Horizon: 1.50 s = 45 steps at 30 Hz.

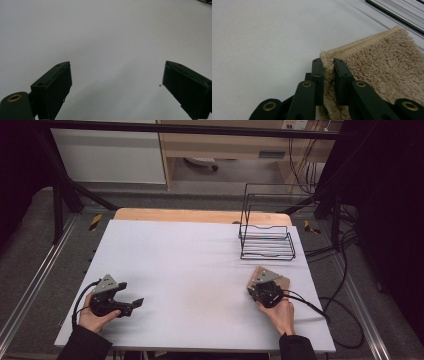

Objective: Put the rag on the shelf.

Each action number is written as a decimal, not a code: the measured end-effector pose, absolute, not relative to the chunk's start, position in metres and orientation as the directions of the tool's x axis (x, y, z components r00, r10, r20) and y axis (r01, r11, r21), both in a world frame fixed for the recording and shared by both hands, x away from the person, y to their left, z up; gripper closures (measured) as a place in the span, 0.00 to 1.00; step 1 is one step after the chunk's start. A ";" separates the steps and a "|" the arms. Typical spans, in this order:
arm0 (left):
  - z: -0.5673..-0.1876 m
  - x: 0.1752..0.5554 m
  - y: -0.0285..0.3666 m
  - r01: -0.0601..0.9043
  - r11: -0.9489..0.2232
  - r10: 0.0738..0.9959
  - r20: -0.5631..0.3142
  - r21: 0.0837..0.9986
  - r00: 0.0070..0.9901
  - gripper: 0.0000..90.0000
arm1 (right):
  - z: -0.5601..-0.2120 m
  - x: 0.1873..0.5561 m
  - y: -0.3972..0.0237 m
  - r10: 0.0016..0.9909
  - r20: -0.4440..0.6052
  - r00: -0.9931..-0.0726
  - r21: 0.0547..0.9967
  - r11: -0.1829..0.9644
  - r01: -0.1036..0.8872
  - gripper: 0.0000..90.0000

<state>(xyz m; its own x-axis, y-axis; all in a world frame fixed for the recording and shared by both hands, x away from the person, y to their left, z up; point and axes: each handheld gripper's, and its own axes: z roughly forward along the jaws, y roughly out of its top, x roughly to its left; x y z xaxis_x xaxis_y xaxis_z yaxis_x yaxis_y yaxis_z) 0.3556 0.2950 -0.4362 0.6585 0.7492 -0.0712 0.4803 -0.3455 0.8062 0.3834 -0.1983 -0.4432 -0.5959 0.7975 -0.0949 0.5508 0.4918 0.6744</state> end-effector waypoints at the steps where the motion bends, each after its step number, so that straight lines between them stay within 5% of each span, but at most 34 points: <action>1: -0.436 0.355 0.295 0.480 -0.346 0.749 -0.071 0.806 0.659 0.10 | -0.443 0.383 -0.200 0.799 -0.086 -0.595 0.679 0.484 0.552 0.91; 11: -0.436 0.356 0.295 0.480 -0.346 0.750 -0.070 0.806 0.658 0.10 | -0.430 0.376 -0.204 0.786 0.004 -0.618 0.747 0.408 0.525 0.92; 39: -0.436 0.355 0.294 0.479 -0.354 0.750 -0.062 0.803 0.658 0.10 | -0.432 0.339 -0.188 0.606 0.074 -0.792 0.721 0.516 0.463 0.90; 45: -0.436 0.355 0.293 0.479 -0.355 0.749 -0.063 0.803 0.660 0.10 | -0.430 0.341 -0.192 0.609 0.108 -0.786 0.736 0.482 0.475 0.74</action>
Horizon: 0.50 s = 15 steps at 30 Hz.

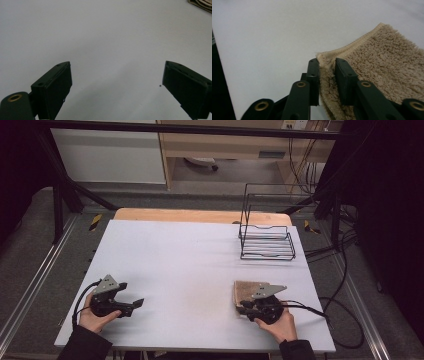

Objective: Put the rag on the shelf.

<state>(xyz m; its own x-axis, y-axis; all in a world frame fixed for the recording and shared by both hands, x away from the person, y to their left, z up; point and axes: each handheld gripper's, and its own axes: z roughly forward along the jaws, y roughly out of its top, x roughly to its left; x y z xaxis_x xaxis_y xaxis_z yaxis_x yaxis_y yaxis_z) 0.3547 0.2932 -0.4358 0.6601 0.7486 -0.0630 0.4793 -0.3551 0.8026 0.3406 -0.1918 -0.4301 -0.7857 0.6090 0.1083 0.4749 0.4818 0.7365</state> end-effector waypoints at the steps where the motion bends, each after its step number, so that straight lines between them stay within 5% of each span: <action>1: -0.436 0.355 0.293 0.480 -0.353 0.749 -0.065 0.803 0.659 0.10 | -0.428 0.341 -0.194 0.611 0.112 -0.784 0.748 0.468 0.472 0.71; 15: -0.435 0.356 0.288 0.484 -0.358 0.747 -0.066 0.799 0.661 0.07 | -0.426 0.352 -0.240 0.726 0.147 -0.672 0.786 0.327 0.525 0.32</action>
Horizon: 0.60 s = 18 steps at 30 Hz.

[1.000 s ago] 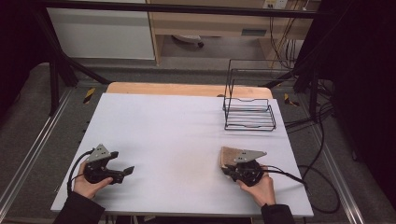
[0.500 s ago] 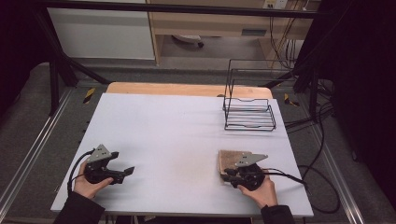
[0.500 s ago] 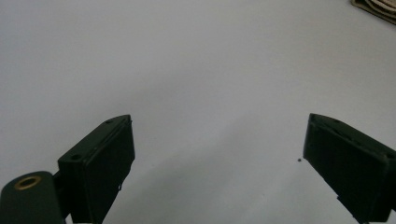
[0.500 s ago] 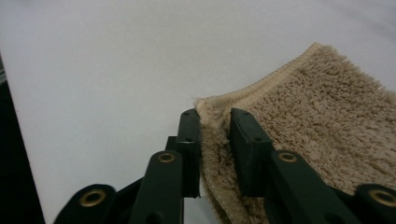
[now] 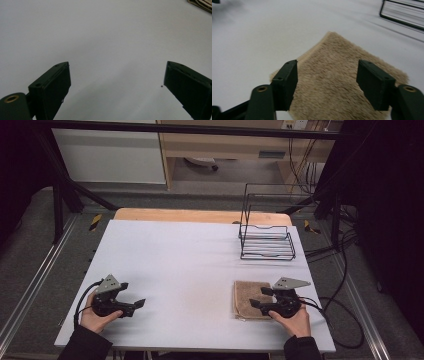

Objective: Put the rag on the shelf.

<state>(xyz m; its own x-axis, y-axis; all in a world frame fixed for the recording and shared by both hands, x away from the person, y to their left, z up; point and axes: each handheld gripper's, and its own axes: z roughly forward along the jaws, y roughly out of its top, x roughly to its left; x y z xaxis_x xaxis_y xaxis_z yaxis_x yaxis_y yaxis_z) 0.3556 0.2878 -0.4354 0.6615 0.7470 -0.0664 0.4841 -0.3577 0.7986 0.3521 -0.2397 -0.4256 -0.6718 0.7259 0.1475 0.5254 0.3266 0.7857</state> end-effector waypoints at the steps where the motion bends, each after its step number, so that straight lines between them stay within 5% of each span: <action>1: -0.435 0.356 0.287 0.484 -0.358 0.747 -0.067 0.798 0.662 0.07 | -0.427 0.353 -0.243 0.735 0.145 -0.662 0.787 0.320 0.528 0.30; 10: -0.434 0.357 0.269 0.484 -0.378 0.735 -0.063 0.789 0.676 0.06 | -0.440 0.362 -0.265 0.793 0.146 -0.591 0.755 0.296 0.585 0.10; 18: -0.430 0.361 0.246 0.489 -0.377 0.724 -0.079 0.787 0.685 0.06 | -0.441 0.368 -0.269 0.806 0.134 -0.577 0.753 0.296 0.588 0.05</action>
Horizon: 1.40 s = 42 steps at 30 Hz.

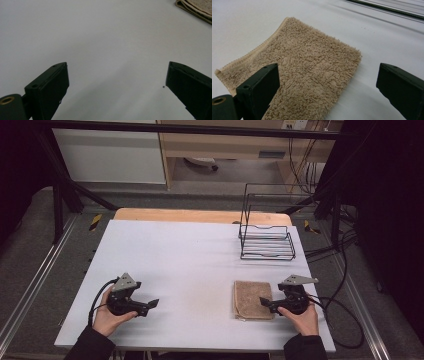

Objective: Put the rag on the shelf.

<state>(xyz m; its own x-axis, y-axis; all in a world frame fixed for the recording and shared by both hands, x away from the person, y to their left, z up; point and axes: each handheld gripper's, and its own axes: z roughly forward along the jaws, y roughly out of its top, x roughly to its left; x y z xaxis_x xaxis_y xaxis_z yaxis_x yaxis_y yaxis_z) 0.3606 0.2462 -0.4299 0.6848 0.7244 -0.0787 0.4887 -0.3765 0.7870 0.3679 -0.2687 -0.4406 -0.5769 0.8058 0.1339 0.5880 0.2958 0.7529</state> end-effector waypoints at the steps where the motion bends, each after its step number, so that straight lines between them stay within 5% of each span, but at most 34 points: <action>1: -0.429 0.361 0.243 0.488 -0.378 0.723 -0.078 0.787 0.687 0.06 | -0.441 0.368 -0.269 0.806 0.133 -0.576 0.751 0.298 0.590 0.04; 42: -0.411 0.411 0.049 0.446 -0.458 0.619 -0.084 0.769 0.781 0.10 | -0.441 0.367 -0.269 0.807 0.114 -0.579 0.752 0.311 0.581 0.03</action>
<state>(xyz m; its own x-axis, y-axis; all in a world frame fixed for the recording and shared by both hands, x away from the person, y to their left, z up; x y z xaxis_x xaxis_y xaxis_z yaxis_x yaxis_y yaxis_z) 0.4112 0.0486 -0.4113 0.7809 0.6190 -0.0841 0.4457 -0.4578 0.7692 0.3668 -0.2686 -0.4406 -0.5794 0.8071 0.1140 0.5815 0.3112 0.7517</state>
